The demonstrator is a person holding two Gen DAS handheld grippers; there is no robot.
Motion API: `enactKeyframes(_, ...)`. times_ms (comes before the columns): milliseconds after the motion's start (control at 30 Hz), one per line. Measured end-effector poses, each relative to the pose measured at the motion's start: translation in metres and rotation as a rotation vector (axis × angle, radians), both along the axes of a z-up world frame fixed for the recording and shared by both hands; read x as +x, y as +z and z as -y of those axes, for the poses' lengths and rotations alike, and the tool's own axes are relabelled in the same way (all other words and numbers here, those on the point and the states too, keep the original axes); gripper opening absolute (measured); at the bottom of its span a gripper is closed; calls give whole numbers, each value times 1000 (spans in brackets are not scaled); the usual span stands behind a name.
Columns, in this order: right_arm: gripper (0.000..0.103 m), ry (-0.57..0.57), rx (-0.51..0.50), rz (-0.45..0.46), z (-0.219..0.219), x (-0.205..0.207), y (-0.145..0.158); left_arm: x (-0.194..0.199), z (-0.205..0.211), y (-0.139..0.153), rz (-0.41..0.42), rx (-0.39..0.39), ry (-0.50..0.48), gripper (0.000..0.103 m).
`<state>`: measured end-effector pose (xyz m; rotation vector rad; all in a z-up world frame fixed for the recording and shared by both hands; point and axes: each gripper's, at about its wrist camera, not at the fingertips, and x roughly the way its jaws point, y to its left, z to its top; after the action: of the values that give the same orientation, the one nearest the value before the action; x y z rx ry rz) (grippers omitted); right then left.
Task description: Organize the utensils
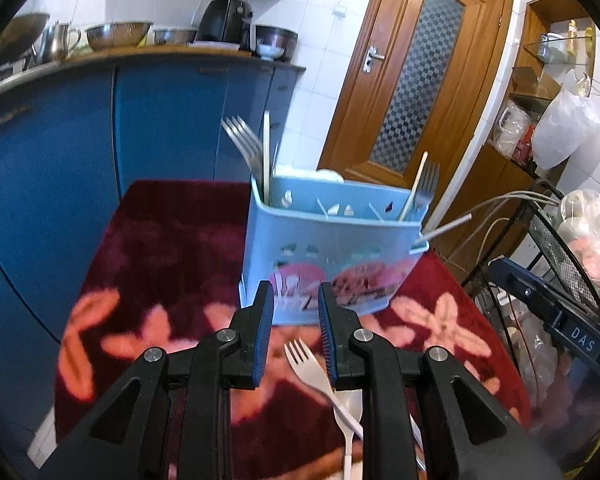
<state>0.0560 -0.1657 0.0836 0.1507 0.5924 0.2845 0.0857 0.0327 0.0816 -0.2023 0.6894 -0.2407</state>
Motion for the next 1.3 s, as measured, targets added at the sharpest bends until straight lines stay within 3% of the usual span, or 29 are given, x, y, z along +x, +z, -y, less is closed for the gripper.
enactKeyframes(500, 34, 10, 14, -135, 3, -2, -46, 7, 13, -53, -192, -16, -49, 22)
enactKeyframes(567, 34, 10, 11, -150, 2, -1, -51, 8, 17, -58, -211, -18, -56, 29)
enactKeyframes(633, 34, 10, 13, -159, 3, -1, -55, 9, 20, -64, -230, -20, -62, 34)
enactKeyframes(1300, 35, 12, 39, -212, 9, -1, -78, 25, 55, -99, -378, 55, -93, 36)
